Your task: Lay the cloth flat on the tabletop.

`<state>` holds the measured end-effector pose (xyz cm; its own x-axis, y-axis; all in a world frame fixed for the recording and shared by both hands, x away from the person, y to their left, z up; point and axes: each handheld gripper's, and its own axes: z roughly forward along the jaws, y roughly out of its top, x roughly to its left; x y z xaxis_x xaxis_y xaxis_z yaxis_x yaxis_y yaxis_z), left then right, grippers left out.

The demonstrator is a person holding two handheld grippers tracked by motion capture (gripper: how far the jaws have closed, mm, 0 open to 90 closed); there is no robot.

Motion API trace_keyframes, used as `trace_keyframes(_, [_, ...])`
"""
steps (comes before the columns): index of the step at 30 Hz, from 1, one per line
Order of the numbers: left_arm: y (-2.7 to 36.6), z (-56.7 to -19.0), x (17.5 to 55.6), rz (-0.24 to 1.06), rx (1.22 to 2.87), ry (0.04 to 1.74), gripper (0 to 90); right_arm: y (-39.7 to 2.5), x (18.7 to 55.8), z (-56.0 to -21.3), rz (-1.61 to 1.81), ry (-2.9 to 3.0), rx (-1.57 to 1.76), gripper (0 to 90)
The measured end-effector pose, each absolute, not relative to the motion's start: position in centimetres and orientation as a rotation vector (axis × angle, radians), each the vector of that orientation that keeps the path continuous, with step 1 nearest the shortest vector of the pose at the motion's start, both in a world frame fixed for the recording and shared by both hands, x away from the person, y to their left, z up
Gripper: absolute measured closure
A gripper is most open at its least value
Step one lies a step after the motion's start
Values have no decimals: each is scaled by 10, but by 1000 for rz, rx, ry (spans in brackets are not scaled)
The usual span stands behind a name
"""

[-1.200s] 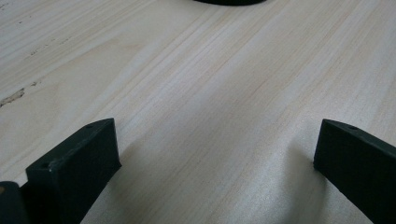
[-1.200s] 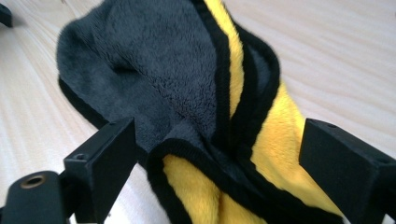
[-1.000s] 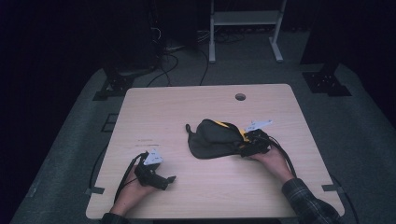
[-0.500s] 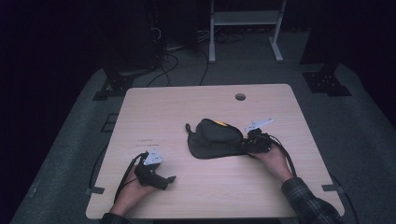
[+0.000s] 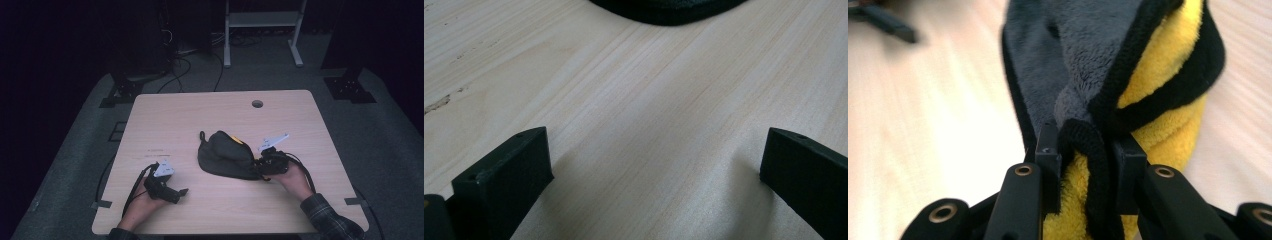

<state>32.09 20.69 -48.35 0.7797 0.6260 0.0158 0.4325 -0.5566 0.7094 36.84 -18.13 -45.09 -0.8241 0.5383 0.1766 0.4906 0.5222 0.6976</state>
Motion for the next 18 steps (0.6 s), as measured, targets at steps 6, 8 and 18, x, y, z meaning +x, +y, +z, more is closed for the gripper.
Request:
trace_keyframes(6, [207,-483,321,346,2248,782,0,-173,346,-450,1209,2758,826,706])
trace_keyframes(8, [207,-483,321,346,2248,783,0,-172,339,-451,1210,2779,806,706])
trace_keyframes(18, [207,-483,321,348,2249,779,0,-176,316,-456,1209,2824,764,603])
